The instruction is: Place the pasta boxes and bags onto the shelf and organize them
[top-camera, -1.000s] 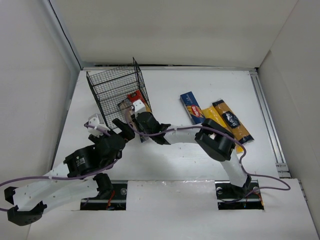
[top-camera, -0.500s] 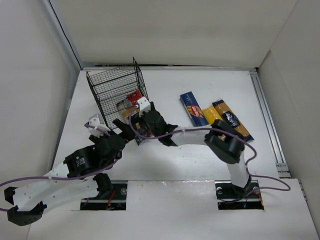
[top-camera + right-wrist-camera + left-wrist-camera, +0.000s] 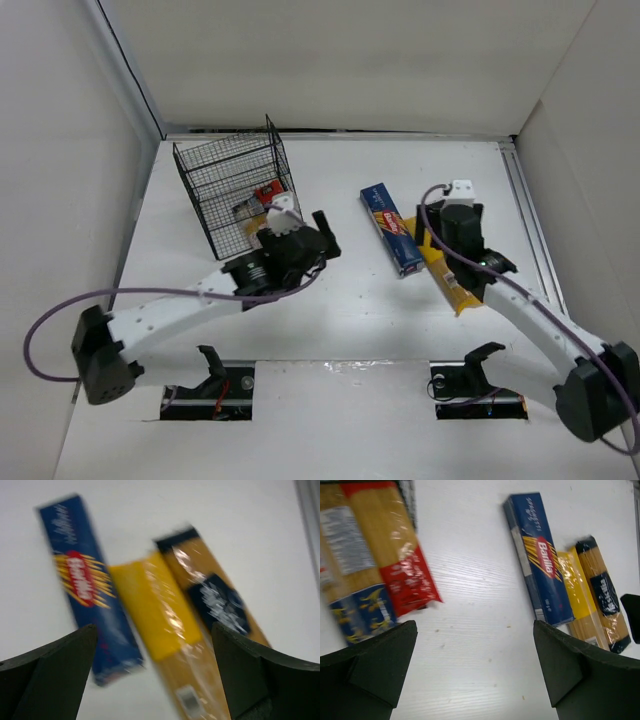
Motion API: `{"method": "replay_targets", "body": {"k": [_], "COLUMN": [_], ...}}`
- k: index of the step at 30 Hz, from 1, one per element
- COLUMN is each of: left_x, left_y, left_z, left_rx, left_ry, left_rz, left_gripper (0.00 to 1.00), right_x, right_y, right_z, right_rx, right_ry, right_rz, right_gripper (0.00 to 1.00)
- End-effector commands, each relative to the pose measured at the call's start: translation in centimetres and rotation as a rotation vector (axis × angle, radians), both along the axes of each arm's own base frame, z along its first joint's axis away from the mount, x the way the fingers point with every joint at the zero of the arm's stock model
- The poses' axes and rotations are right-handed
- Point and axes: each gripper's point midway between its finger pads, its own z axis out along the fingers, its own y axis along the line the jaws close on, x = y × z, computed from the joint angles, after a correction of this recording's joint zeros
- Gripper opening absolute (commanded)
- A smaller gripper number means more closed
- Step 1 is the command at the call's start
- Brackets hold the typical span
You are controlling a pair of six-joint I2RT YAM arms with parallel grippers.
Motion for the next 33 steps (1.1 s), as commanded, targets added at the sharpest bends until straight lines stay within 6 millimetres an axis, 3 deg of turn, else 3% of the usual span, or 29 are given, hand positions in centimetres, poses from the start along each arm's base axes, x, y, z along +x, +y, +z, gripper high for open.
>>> {"method": "replay_targets", "body": {"k": [1,2,3,4,5,6,7,8,9,10,11,12,14,15,18,19,21,22,25,26,28,29,33], "left_x": [1.8,2.2,2.7,3.4,4.3,4.9,5.9,6.3,6.8,7.8,8.2,8.5,9.2,9.5,9.9,10.0,10.2,10.2,10.7,10.7,10.9,10.6,10.4], "left_y": [-7.4,-8.8,-10.8,-12.0,-13.0,-13.9,-16.0,-17.2,-18.2,-20.1,-20.9,-21.8,-23.2,-23.7,-24.5,-24.6,-24.8,-24.5,-25.0,-25.0,-25.3,-24.8,-23.7], "left_z": [1.0,0.6,2.1,1.9,-1.8,-2.5,-0.6,-4.3,-4.8,-2.8,-3.2,-5.4,-5.0,-5.9,-6.6,-7.9,-8.2,-9.5,-9.8,-11.0,-11.4,-13.0,-14.8], "left_rx": [-0.087,-0.092,-0.125,-0.127,-0.059,-0.050,-0.094,-0.025,-0.023,-0.062,-0.064,-0.039,-0.069,-0.075,-0.090,-0.081,-0.072,-0.050,-0.052,-0.030,-0.024,0.014,0.050], "left_ry": [0.001,0.014,0.011,0.020,0.098,0.121,0.107,0.181,0.200,0.177,0.185,0.216,0.212,0.218,0.225,0.242,0.242,0.261,0.259,0.276,0.281,0.309,0.342], "left_rz": [-0.187,-0.208,-0.239,-0.234,-0.219,-0.209,-0.215,-0.211,-0.213,-0.224,-0.218,-0.224,-0.228,-0.221,-0.210,-0.201,-0.193,-0.176,-0.164,-0.161,-0.160,-0.154,-0.107], "left_gripper": [1.00,1.00,1.00,1.00,1.00,1.00,1.00,1.00,1.00,1.00,1.00,1.00,1.00,1.00,1.00,1.00,1.00,1.00,1.00,1.00,1.00,1.00,1.00], "right_x": [-4.4,-4.8,-6.1,-6.6,-7.1,-7.7,-7.9,-8.0,-8.5,-8.8,-8.8,-9.1,-9.0,-8.9,-8.4,-8.4,-8.0,-7.9,-7.6,-7.6,-7.7,-7.7,-7.5], "right_y": [-4.6,-6.8,-8.3,-9.4,-11.2,-12.0,-12.7,-13.0,-13.8,-14.2,-14.3,-14.7,-14.8,-14.6,-14.3,-14.4,-14.2,-14.1,-13.9,-13.9,-13.9,-14.0,-14.0], "right_z": [-1.1,-0.5,0.5,1.0,1.5,2.0,2.4,2.6,2.8,2.4,2.4,2.2,2.3,2.3,2.4,2.4,2.4,2.2,2.1,2.1,2.4,2.4,2.4], "right_rx": [-0.081,-0.094,-0.118,-0.131,-0.145,-0.169,-0.184,-0.183,-0.172,-0.191,-0.184,-0.190,-0.210,-0.204,-0.218,-0.231,-0.234,-0.231,-0.225,-0.225,-0.223,-0.227,-0.225], "right_ry": [0.153,0.160,0.174,0.177,0.179,0.173,0.165,0.158,0.153,0.163,0.165,0.168,0.166,0.166,0.178,0.181,0.176,0.185,0.173,0.173,0.164,0.164,0.153], "right_rz": [-0.041,-0.106,-0.142,-0.175,-0.232,-0.240,-0.251,-0.252,-0.277,-0.281,-0.282,-0.284,-0.272,-0.260,-0.224,-0.217,-0.205,-0.196,-0.189,-0.189,-0.190,-0.198,-0.199], "right_gripper": [1.00,1.00,1.00,1.00,1.00,1.00,1.00,1.00,1.00,1.00,1.00,1.00,1.00,1.00,1.00,1.00,1.00,1.00,1.00,1.00,1.00,1.00,1.00]}}
